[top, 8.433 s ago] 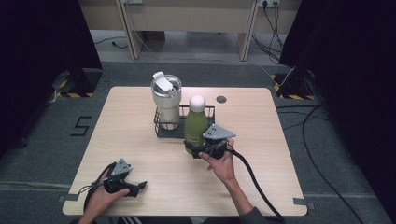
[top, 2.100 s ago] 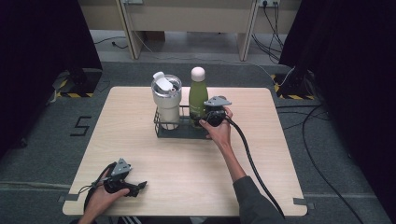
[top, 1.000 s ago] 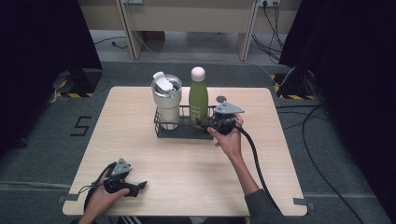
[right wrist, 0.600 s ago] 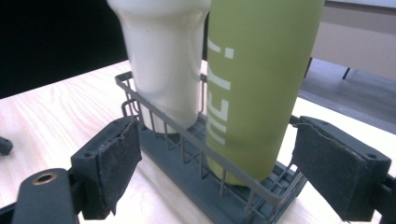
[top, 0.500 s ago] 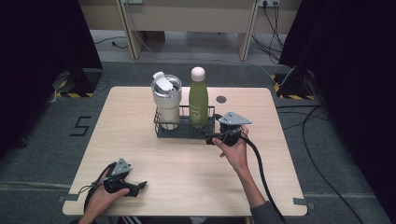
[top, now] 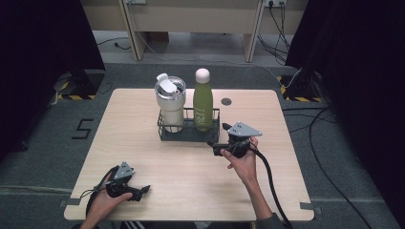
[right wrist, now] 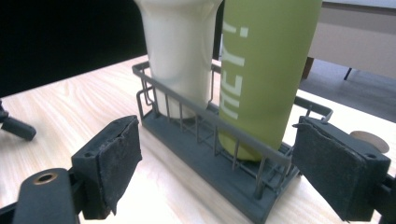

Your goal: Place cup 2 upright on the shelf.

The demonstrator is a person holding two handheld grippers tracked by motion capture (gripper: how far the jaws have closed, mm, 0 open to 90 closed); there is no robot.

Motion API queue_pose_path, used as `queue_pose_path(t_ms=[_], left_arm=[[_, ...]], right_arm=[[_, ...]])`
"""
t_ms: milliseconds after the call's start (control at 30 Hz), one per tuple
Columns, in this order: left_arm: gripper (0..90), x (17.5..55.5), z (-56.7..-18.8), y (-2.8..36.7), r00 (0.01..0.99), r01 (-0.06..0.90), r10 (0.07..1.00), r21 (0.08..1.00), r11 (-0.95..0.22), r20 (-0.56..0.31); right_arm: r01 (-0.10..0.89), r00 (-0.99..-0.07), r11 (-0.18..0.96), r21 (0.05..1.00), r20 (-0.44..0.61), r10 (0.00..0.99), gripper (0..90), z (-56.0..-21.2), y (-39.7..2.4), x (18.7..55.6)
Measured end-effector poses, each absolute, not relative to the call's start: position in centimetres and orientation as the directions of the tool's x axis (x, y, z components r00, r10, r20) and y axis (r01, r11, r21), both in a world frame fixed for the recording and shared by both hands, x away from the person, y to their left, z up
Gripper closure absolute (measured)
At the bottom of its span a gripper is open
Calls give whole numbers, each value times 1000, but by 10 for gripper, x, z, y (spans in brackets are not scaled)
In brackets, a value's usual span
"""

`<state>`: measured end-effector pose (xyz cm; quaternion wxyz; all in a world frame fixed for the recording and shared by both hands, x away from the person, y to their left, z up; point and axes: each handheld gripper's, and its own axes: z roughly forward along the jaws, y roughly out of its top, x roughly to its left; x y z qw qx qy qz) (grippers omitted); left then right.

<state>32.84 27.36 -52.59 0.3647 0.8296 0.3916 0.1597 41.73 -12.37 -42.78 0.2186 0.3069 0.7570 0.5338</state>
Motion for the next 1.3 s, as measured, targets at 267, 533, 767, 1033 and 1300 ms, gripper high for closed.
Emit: queue_pose_path(t_ms=[267,533,767,1033,1300], left_arm=[[14,328,-526,274,644,533,765,730,-428,-22],[15,328,-526,274,643,531,765,732,-426,-21],[15,328,-526,274,644,532,765,731,-428,-21],[17,328,-526,274,644,530,765,732,-428,-19],[18,328,-526,274,644,530,765,732,-427,-20]], right_arm=[[248,-714,251,936,2,700,157,-436,-132,409],[261,-723,265,928,6,691,157,-444,-135,399],[265,-728,270,926,8,686,159,-448,-137,394],[290,-731,305,907,4,683,159,-464,-139,384],[331,-726,333,883,13,688,160,-485,-148,374]])
